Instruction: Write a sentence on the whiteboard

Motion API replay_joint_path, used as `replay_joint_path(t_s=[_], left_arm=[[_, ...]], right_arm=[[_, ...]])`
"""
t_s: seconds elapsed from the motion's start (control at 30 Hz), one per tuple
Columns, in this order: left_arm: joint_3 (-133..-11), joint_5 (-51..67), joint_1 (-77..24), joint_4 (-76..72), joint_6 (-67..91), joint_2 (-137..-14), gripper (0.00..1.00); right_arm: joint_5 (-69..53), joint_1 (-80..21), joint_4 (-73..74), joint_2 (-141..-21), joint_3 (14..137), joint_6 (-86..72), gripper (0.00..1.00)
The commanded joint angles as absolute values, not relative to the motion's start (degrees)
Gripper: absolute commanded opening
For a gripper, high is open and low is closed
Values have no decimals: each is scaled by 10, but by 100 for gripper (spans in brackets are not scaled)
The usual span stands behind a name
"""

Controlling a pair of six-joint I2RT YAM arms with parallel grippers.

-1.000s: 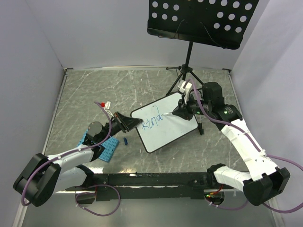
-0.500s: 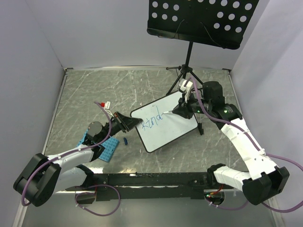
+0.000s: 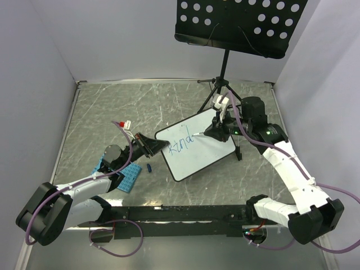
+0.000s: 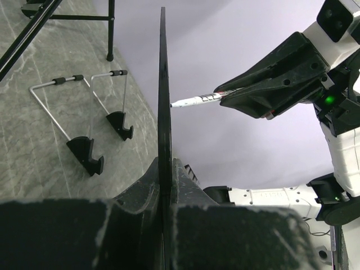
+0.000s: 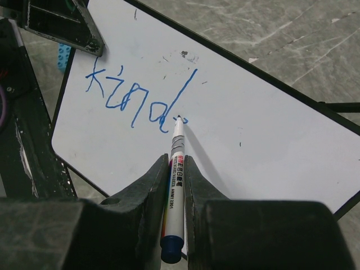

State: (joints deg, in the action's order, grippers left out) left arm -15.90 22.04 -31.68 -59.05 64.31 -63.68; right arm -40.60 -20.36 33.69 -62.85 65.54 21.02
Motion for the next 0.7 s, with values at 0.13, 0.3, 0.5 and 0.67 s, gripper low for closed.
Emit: replay_joint_path(t_s=[0.13, 0.3, 0.5, 0.67], left_arm=[[-184, 221, -318, -684, 662, -616, 1], [-181, 211, -317, -684, 663, -618, 1], [-185, 213, -317, -686, 664, -621, 1], [-189, 217, -318, -684, 664, -624, 1]], right_arm=[[-407, -200, 337, -628, 643, 223, 0], [-413, -200, 362, -616, 633, 234, 0], [-413, -200, 372, -604, 619, 240, 0], [-417, -200, 353, -603, 623, 229, 0]])
